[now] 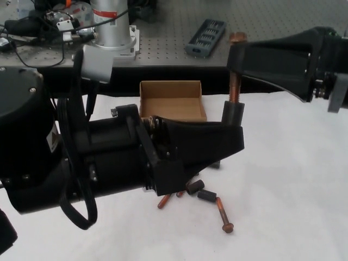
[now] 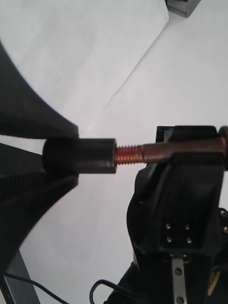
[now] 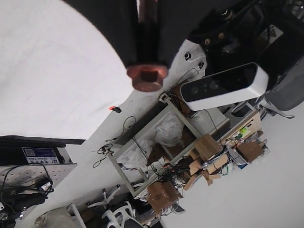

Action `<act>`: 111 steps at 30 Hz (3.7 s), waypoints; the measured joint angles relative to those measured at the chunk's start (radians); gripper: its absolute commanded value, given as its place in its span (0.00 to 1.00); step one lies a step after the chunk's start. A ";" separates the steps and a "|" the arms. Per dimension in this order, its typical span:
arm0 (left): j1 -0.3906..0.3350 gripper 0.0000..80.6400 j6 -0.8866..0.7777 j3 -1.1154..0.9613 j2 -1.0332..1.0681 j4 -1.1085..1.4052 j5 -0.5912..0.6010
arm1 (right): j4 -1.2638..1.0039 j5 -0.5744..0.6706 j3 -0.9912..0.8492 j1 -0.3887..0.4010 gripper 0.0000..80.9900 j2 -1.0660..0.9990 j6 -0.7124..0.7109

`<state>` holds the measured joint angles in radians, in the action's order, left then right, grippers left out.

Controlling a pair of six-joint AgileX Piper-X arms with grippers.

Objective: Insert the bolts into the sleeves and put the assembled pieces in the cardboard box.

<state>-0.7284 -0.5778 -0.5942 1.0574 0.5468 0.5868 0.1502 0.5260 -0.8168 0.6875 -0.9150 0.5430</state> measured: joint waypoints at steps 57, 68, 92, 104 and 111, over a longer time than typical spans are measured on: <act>0.239 0.01 0.341 -0.104 0.088 -0.212 -0.115 | 0.478 0.048 0.000 -0.152 0.42 0.032 -0.328; 0.390 0.01 0.410 -0.437 0.536 -0.296 -0.090 | 0.572 -0.179 0.000 -0.313 0.04 0.032 -0.543; 0.409 0.03 0.410 -1.400 1.400 -0.594 -0.110 | 0.574 -0.185 0.000 -0.320 0.04 -0.020 -0.603; 0.409 0.47 0.423 -1.412 1.412 -0.669 -0.134 | 0.574 -0.185 0.000 -0.320 0.04 -0.020 -0.603; 0.409 0.34 0.423 -1.416 1.403 -0.687 -0.134 | 0.574 -0.185 0.000 -0.320 0.04 -0.020 -0.603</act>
<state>-0.3196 -0.1546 -2.0099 2.4601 -0.1407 0.4524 0.7243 0.3409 -0.8168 0.3680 -0.9352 -0.0602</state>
